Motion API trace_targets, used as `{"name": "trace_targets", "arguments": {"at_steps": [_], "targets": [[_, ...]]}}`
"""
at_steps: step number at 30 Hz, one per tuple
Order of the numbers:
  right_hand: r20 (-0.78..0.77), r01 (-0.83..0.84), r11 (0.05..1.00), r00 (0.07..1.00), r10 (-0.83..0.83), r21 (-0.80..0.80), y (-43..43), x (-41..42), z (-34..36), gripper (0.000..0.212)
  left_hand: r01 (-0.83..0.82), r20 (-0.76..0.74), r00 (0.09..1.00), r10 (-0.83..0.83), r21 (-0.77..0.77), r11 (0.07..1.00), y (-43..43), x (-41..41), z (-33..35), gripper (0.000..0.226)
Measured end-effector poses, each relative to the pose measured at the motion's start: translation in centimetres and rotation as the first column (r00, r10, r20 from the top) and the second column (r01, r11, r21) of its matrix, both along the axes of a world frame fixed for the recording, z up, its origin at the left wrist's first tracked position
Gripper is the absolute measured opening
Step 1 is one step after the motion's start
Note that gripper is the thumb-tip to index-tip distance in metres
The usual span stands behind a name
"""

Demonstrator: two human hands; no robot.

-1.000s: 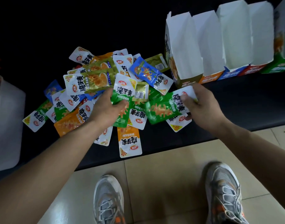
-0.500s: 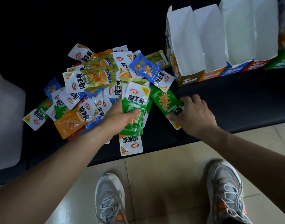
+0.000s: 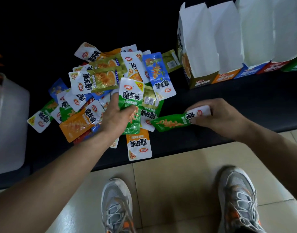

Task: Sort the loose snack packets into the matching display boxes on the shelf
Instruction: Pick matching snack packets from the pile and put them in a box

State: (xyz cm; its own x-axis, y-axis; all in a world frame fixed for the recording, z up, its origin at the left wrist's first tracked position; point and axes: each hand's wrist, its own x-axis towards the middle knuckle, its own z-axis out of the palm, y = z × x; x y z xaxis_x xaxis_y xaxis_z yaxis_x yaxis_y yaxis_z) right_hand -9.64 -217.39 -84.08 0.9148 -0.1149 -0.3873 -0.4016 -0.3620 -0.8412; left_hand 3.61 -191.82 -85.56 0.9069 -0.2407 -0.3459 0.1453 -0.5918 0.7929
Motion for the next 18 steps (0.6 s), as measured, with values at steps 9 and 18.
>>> {"name": "trace_targets", "arguments": {"at_steps": [9,18], "targets": [[0.118,0.298,0.954,0.949,-0.293,-0.027,4.5,3.0,0.1,0.027,0.278,-0.28,0.912,-0.299,-0.113,0.954,-2.8,-3.4,0.5,0.076],[-0.001,-0.437,0.685,0.843,0.538,-0.583,7.6,0.6,-4.1,0.063,-0.037,0.016,0.999,0.036,0.03,0.999,1.1,1.2,0.5,0.034]]}}
